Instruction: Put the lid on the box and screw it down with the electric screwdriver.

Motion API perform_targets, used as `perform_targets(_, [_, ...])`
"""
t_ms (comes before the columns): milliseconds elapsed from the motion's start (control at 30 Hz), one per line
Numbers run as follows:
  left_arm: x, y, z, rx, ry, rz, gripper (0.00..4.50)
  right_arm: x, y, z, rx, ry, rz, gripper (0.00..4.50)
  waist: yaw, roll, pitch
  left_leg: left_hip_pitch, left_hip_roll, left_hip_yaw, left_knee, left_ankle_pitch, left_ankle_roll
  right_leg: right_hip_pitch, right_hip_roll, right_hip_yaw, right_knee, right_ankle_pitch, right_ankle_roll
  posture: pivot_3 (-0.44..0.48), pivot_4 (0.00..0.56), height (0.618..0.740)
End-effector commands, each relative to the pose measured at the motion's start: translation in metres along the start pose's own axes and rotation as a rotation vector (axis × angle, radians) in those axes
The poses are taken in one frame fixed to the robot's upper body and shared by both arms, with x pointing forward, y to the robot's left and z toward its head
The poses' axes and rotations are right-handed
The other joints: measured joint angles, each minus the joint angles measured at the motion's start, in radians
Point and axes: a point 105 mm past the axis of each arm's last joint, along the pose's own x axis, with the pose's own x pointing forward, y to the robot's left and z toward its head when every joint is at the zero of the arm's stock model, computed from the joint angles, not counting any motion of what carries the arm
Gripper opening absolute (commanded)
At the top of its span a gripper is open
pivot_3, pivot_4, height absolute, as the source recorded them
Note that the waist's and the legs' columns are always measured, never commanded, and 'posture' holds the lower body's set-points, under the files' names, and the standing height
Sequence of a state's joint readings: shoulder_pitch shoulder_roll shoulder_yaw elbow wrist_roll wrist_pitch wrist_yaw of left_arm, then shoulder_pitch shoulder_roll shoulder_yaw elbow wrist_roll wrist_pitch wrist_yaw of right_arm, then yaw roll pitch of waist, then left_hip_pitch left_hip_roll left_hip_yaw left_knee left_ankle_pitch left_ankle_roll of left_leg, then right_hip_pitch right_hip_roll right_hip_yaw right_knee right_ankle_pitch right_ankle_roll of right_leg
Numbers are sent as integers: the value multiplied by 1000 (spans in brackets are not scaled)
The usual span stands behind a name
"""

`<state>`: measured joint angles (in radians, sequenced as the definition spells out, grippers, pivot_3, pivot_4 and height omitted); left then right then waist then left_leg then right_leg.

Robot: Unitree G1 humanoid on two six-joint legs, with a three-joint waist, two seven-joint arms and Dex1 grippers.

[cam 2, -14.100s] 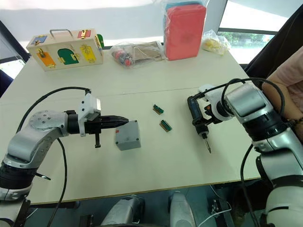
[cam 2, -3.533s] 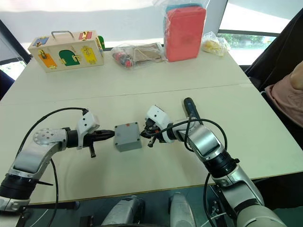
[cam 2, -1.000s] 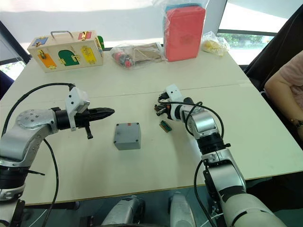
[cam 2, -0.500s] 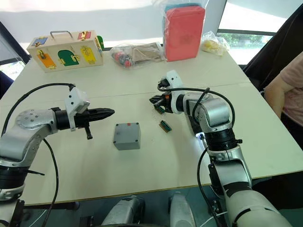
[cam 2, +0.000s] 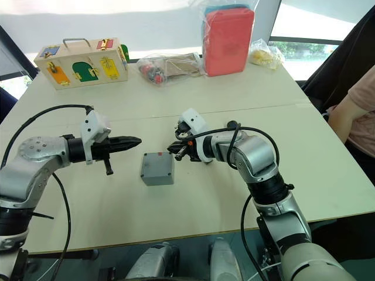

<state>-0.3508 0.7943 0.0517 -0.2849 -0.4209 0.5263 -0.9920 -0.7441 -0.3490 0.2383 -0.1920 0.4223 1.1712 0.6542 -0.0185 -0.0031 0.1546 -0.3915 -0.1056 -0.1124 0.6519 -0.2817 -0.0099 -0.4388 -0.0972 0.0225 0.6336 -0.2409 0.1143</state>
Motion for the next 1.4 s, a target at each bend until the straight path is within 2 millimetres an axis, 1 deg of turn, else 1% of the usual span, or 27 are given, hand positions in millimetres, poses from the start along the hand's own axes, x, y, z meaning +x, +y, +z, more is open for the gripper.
perform_targets(33, [-6, -3, 9, 37, -9, -12, 0, 0, 4, 7, -41, -29, 6, 18, 0, 0, 0, 0, 0, 0, 0, 0, 0, 0, 0, 0, 0, 0, 0, 0, 150, 740])
perform_targets(400, [-3, -2, 11, 39, -11, -6, 0, -3, 9, 21, -63, -67, 26, 18, 1, 0, 0, 0, 0, 0, 0, 0, 0, 0, 0, 0, 0, 0, 0, 0, 150, 740])
perform_targets(533, [-2, -2, 11, 38, -16, -2, 0, -3, 14, 24, -74, -73, 44, 18, 1, 0, 0, 0, 0, 0, 0, 0, 0, 0, 0, 0, 0, 0, 0, 0, 150, 740])
perform_targets(667, [-2, -2, 12, 38, -17, 0, 0, -1, 16, 21, -69, -65, 49, 18, 1, 0, 0, 0, 0, 0, 0, 0, 0, 0, 0, 0, 0, 0, 0, 0, 150, 740])
perform_targets(1400, [-2, -2, 13, 40, -17, 12, 0, 8, 7, 2, -36, -20, 43, 18, 1, 0, 0, 0, 0, 0, 0, 0, 0, 0, 0, 0, 0, 0, 0, 0, 150, 740])
